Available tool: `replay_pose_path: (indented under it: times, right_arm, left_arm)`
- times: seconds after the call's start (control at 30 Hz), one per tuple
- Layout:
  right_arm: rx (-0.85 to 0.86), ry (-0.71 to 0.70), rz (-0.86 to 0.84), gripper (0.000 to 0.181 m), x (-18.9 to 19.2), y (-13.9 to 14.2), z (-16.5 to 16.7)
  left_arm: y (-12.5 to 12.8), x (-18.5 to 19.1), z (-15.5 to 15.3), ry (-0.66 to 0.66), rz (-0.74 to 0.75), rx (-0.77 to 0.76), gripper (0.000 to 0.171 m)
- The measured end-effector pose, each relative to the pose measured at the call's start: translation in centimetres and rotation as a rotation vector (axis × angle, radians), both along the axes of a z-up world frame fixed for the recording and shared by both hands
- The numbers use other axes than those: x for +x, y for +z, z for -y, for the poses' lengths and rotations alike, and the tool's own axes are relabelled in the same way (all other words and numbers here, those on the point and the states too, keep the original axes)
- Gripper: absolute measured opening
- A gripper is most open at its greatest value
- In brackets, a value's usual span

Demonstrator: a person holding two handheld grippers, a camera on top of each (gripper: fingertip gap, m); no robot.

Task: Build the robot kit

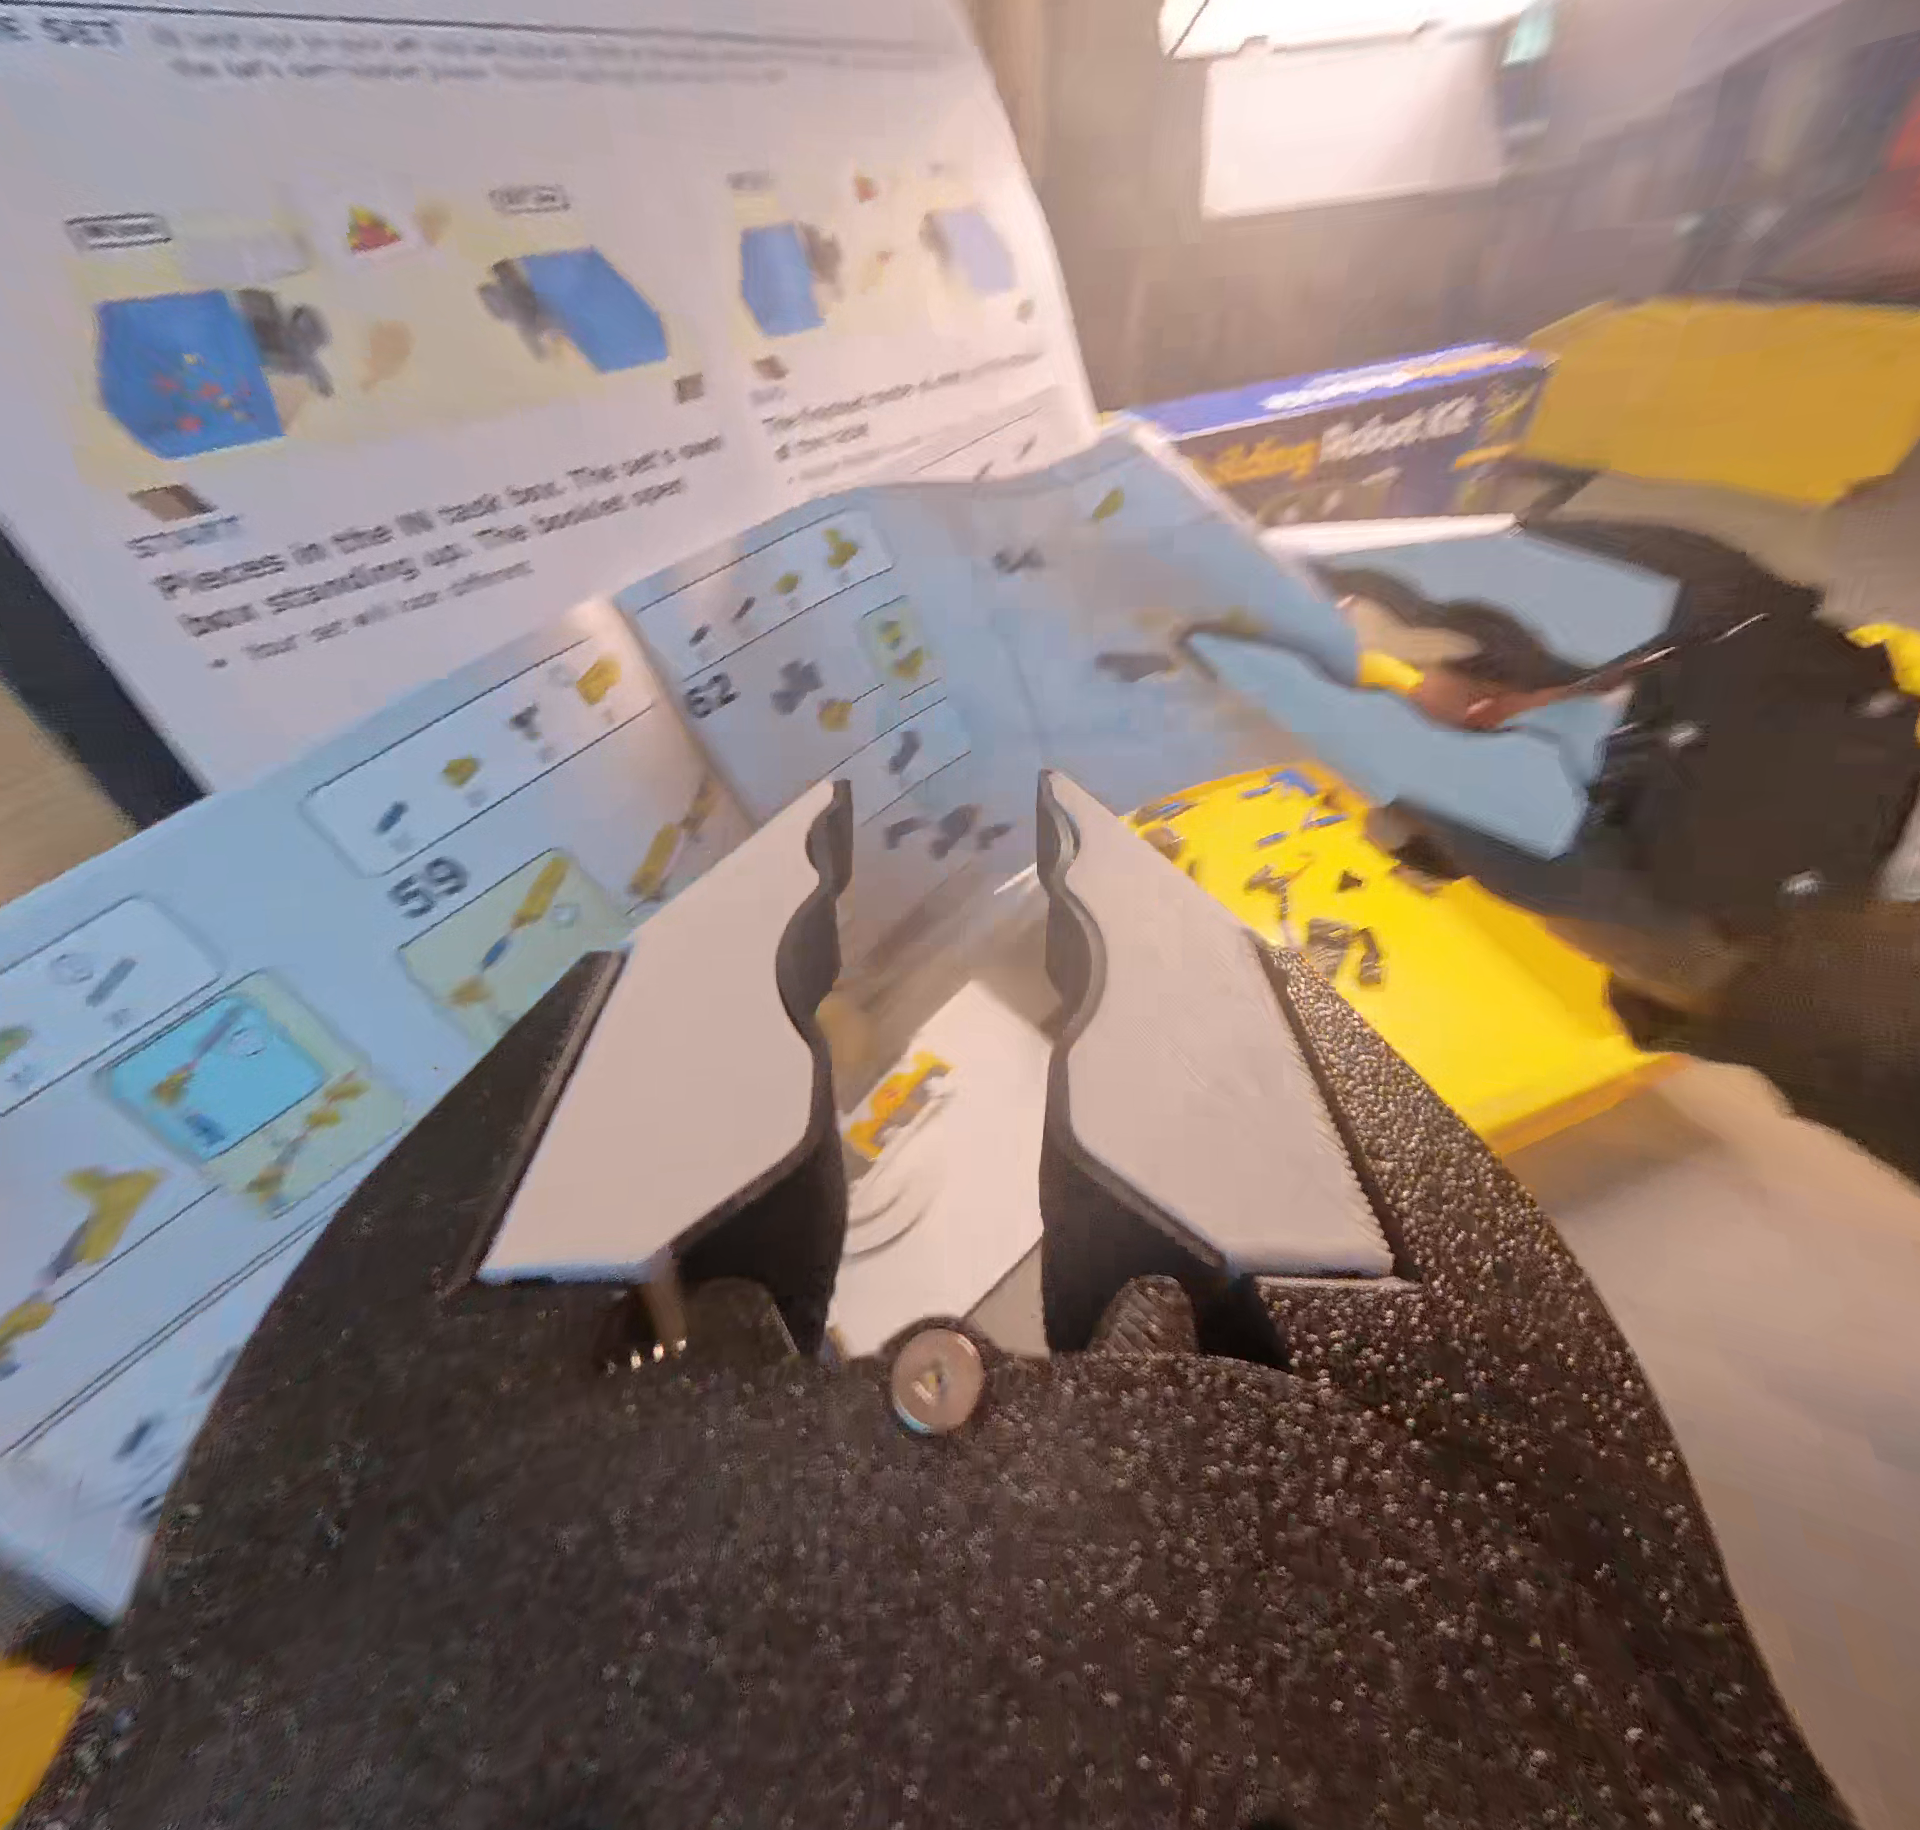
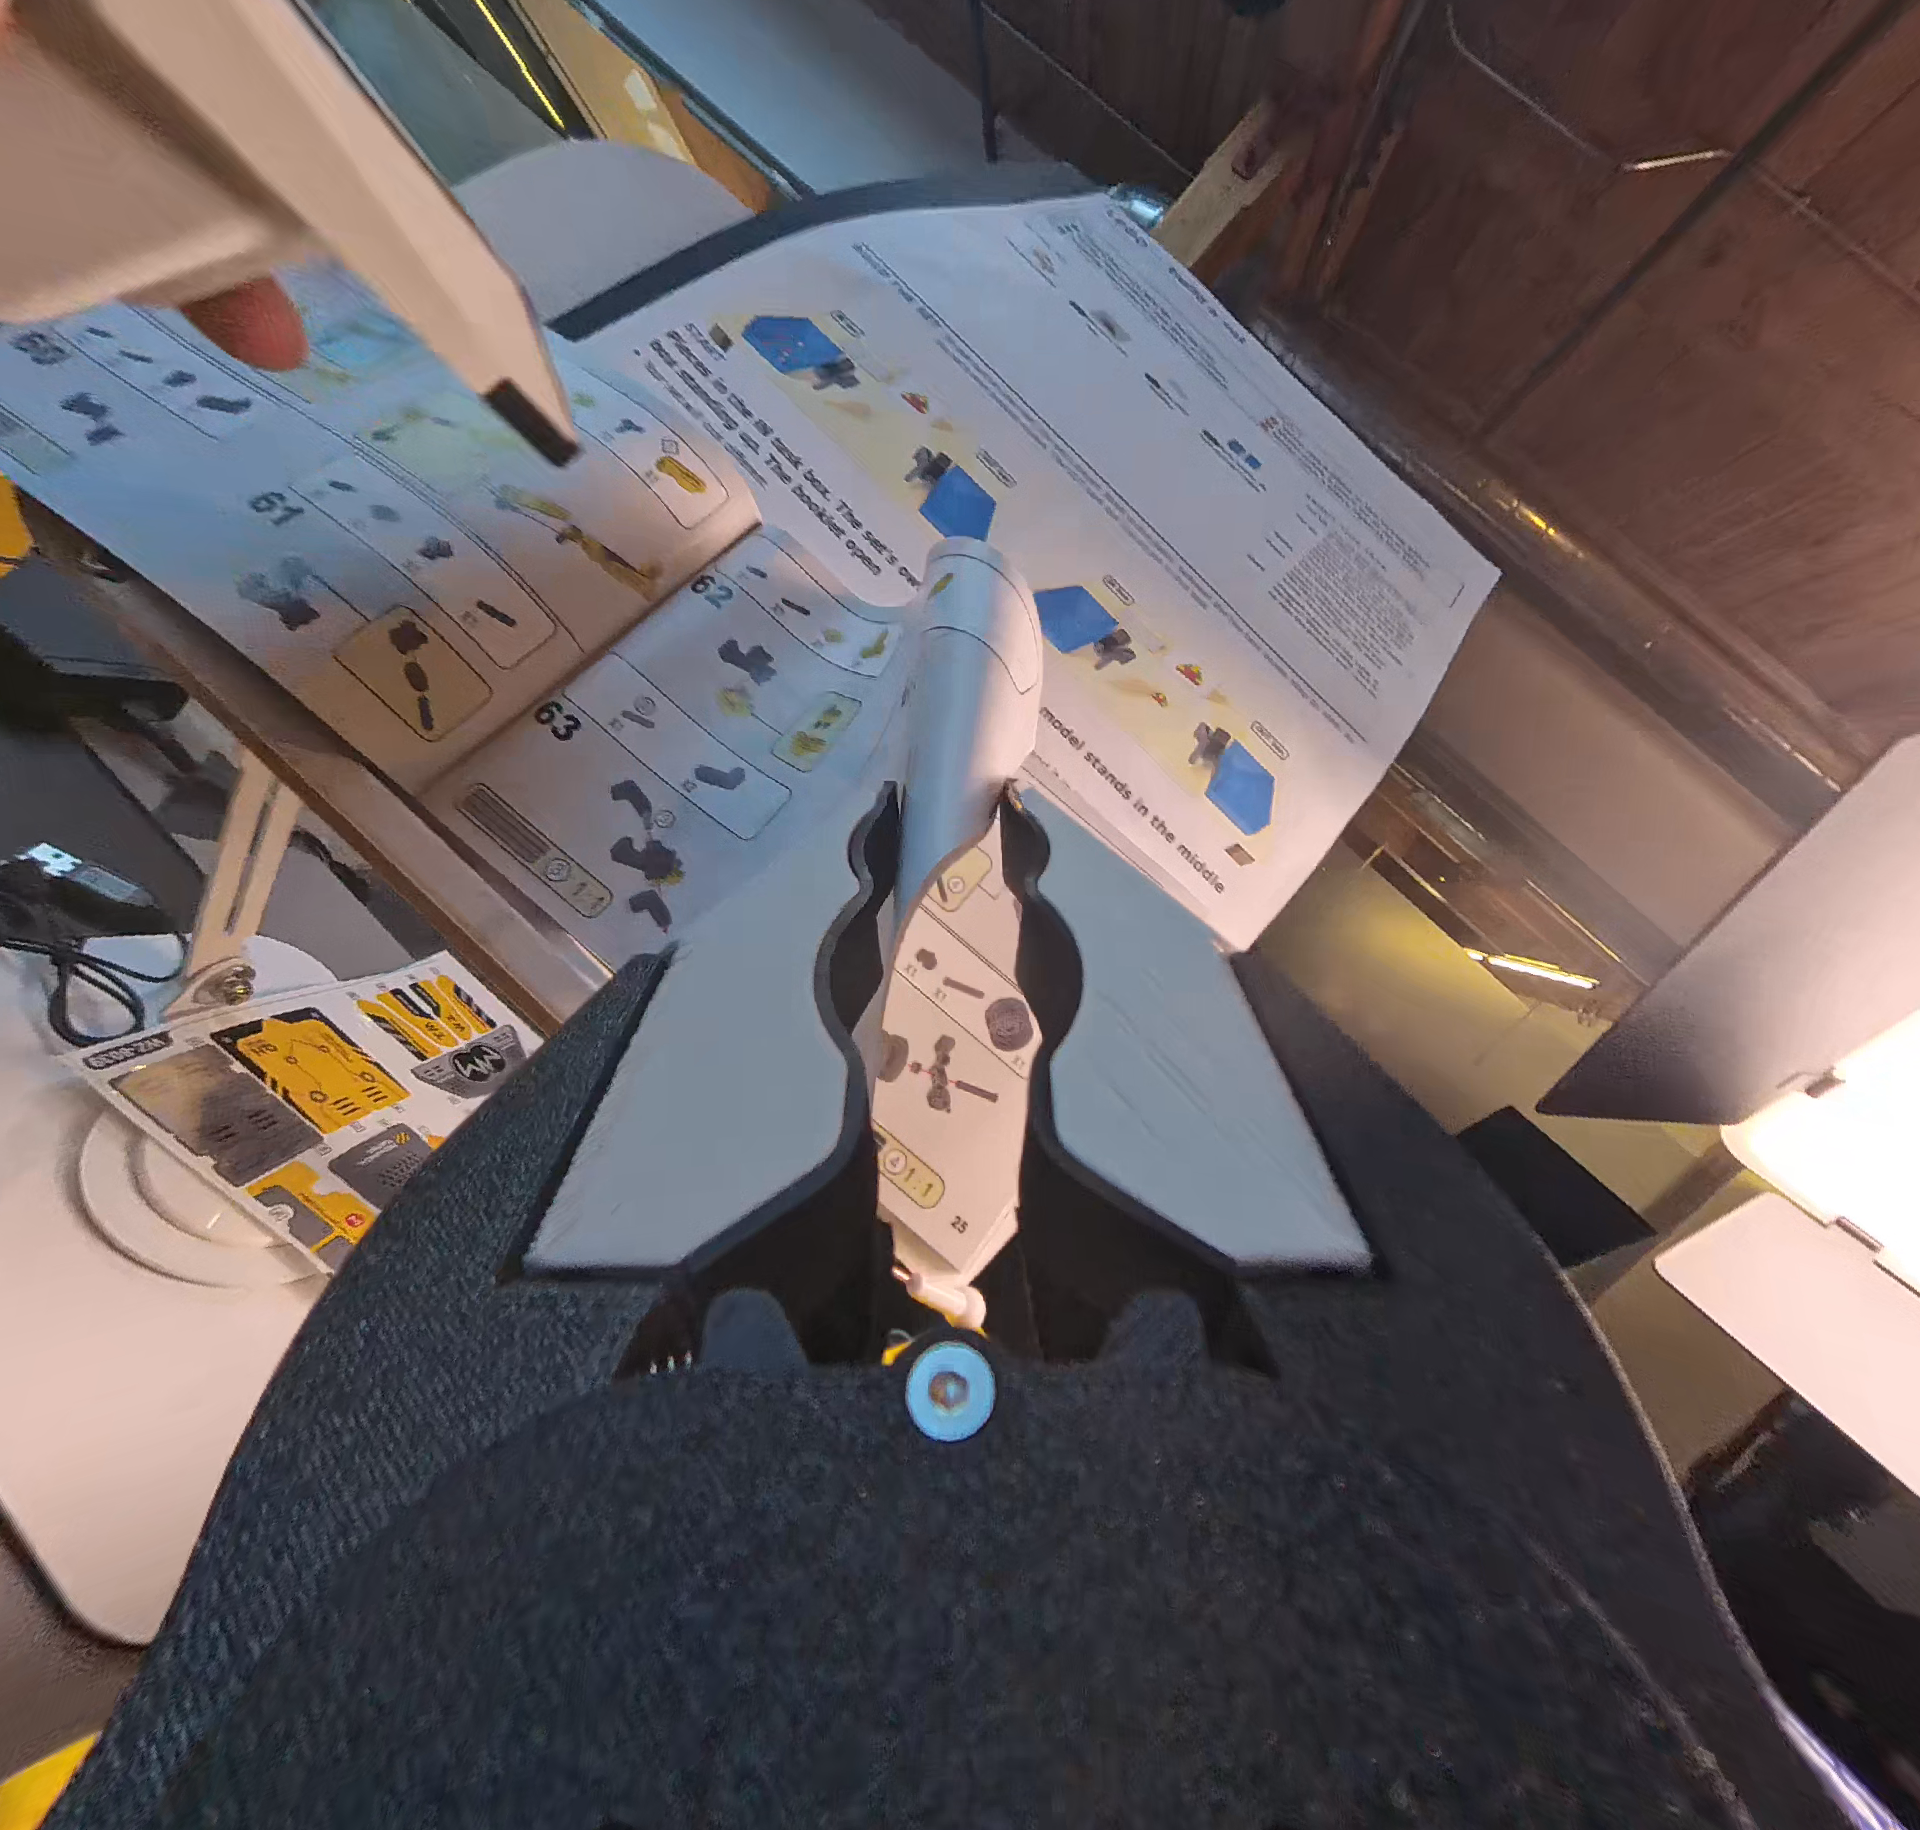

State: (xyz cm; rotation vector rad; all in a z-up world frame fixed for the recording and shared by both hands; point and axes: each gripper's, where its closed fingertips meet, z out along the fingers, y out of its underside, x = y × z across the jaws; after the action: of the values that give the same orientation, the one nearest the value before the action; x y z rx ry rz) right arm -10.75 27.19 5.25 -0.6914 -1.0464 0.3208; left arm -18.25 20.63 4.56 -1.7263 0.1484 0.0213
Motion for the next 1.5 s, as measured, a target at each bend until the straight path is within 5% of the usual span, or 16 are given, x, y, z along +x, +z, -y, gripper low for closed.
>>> replay_pose_path:
  times: [0.2,0.37,0.47,0.63,0.97,1.3,1.4,1.5]
  right_arm:
    - [0.104,0.095,0.058,0.020,-1.7,-0.3,4.5]
    - [-0.016,0.205,0.092,0.025,-2.0,-1.1,5.4]
    - [-0.080,0.258,0.110,0.025,-1.9,-1.3,5.6]
    - [-0.104,0.256,0.109,0.025,-2.1,-1.3,5.2]
    - [-0.137,0.271,0.091,0.025,-1.9,-1.0,5.1]
    - [-0.211,0.321,0.066,0.028,-1.4,-0.8,5.0]
    - [-0.342,0.326,0.020,0.035,-0.3,-0.4,3.0]
    - [-0.424,0.141,-0.052,0.035,1.6,0.0,-1.9]
  left_arm:
    - [1.2,5.0,-1.6,-0.245,0.366,0.023,0.036]
    - [1.1,4.9,-1.6,-0.342,0.532,0.069,0.008]
    - [0.7,4.4,-1.4,-0.343,0.522,0.072,0.001]
    - [2.0,5.9,-0.5,-0.449,0.536,0.119,0.038]
    - [2.1,5.1,-0.8,-0.382,0.450,0.156,0.001]
    - [1.7,3.5,-0.7,-0.282,0.361,0.132,0.000]
    - [2.3,1.5,0.5,-0.220,0.316,0.136,0.000]
    - [3.4,-1.2,2.3,-0.149,0.269,0.141,0.000]
